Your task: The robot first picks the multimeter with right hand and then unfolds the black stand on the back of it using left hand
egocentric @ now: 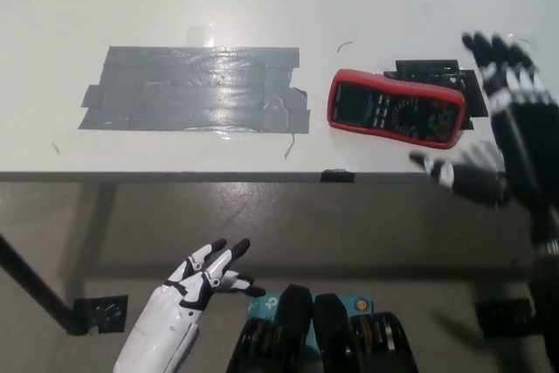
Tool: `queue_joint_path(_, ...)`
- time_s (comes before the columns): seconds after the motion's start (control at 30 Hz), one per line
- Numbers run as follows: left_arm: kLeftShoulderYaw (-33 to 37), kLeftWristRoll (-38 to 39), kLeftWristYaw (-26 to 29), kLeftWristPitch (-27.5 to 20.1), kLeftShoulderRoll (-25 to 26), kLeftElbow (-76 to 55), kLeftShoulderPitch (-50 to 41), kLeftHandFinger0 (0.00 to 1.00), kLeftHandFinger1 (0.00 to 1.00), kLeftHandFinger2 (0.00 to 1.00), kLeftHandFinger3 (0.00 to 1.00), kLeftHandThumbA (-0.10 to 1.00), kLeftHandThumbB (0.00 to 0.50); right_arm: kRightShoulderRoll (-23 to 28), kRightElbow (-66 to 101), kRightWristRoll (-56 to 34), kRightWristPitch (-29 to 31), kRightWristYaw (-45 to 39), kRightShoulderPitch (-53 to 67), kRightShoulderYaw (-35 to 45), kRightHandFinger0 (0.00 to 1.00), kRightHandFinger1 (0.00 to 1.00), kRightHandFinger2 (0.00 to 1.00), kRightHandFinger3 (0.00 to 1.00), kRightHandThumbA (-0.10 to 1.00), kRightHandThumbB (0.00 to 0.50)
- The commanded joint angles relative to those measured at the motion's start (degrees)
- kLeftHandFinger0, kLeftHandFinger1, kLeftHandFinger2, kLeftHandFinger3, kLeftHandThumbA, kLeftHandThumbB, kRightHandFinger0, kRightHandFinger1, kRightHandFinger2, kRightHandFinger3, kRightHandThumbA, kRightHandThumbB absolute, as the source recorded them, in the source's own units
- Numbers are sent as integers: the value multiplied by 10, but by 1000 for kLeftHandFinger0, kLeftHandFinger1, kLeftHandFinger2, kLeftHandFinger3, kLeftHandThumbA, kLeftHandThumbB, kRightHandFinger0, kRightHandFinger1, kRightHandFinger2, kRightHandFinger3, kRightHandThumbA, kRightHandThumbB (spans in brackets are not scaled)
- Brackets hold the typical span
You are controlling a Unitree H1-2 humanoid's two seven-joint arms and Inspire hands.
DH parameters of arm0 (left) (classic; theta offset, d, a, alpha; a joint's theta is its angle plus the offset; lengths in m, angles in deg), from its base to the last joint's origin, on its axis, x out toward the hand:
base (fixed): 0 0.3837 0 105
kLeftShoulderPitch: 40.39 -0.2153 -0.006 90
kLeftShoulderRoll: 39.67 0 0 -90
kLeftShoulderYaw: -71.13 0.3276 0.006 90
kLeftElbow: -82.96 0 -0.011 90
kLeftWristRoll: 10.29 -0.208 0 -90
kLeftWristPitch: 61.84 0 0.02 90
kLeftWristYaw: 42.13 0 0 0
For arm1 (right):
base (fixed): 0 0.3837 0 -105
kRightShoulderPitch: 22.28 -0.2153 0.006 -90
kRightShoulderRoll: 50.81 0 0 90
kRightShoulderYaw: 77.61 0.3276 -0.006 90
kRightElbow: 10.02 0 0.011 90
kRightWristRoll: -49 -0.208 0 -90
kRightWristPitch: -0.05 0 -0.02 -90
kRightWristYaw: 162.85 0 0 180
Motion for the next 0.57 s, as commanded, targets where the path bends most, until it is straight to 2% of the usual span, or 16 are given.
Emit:
queue_joint_path(0.0, -22, 65, 17, 2, -4, 21, 39, 1000, 742, 646, 1000, 862, 185, -26, 152, -21, 75, 55, 96, 3, 1000, 1000, 1000, 1000, 1000, 360)
queue_joint_path(0.07, -35, 98, 23, 1, -6, 42, 57, 1000, 804, 750, 1000, 895, 134, -32, 180, -17, 98, 68, 142, 1, 1000, 1000, 1000, 1000, 1000, 361)
queue_joint_path(0.1, -39, 101, 24, 3, -6, 45, 60, 1000, 917, 858, 1000, 932, 105, -35, 183, -18, 102, 71, 149, 2, 1000, 1000, 1000, 1000, 1000, 368)
queue_joint_path(0.13, -55, 110, 25, 25, -6, 47, 64, 1000, 1000, 961, 1000, 952, 117, -44, 182, -31, 119, 87, 174, 3, 1000, 1000, 1000, 1000, 1000, 353)
queue_joint_path(0.17, -59, 116, 25, 26, -8, 52, 67, 1000, 1000, 1000, 1000, 956, 111, -46, 180, -36, 125, 89, 180, 5, 1000, 1000, 1000, 1000, 1000, 344)
queue_joint_path(0.3, -87, 168, 22, 40, -12, 76, 66, 1000, 1000, 1000, 1000, 982, 111, -57, 140, -52, 156, 104, 207, 9, 1000, 1000, 1000, 1000, 1000, 309)
queue_joint_path(0.37, -100, 200, 17, 66, -20, 83, 57, 1000, 1000, 1000, 1000, 998, 160, -64, 73, -60, 171, 115, 210, 6, 1000, 1000, 1000, 1000, 1000, 304)
queue_joint_path(0.43, -105, 206, 17, 55, -21, 100, 49, 1000, 1000, 1000, 1000, 1000, 131, -68, 16, -64, 182, 121, 216, 2, 1000, 1000, 1000, 1000, 1000, 289)
queue_joint_path(0.53, -107, 213, 12, 56, -23, 109, 40, 1000, 1000, 1000, 1000, 1000, 136, -71, -19, -65, 184, 119, 222, -2, 1000, 1000, 1000, 1000, 1000, 297)
